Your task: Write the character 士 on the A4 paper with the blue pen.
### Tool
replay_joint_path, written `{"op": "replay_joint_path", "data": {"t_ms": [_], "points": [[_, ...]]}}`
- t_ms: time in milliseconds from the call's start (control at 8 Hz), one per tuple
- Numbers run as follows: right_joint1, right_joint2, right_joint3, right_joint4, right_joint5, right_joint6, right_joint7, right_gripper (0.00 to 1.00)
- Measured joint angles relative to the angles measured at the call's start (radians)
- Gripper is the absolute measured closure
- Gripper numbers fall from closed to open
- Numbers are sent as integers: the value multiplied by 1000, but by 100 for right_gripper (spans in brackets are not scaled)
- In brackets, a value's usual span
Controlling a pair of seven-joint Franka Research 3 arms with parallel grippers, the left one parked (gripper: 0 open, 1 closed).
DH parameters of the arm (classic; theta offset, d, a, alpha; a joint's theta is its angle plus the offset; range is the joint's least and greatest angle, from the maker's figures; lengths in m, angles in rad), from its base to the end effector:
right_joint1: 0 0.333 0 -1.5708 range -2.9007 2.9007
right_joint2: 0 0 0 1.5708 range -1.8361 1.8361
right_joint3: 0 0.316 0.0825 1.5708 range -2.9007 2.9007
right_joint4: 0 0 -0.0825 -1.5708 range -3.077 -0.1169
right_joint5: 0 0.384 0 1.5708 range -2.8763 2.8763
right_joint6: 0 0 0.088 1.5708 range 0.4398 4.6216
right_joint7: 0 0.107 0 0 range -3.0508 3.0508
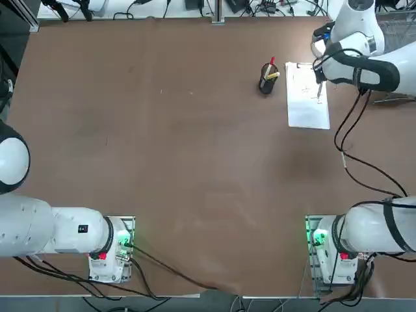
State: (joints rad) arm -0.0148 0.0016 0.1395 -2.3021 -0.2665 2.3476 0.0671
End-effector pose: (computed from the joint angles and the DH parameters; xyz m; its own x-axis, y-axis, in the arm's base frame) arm 0.5130 0.0604 0.3506 0.9695 0.2420 0.0386 0.2303 -0.9537 0.1934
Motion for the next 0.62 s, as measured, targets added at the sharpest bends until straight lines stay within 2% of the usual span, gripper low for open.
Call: {"op": "replay_joint_path", "data": {"t_ms": [625], "points": [[-19,-23,0,-75,-7,17,0,81]]}}
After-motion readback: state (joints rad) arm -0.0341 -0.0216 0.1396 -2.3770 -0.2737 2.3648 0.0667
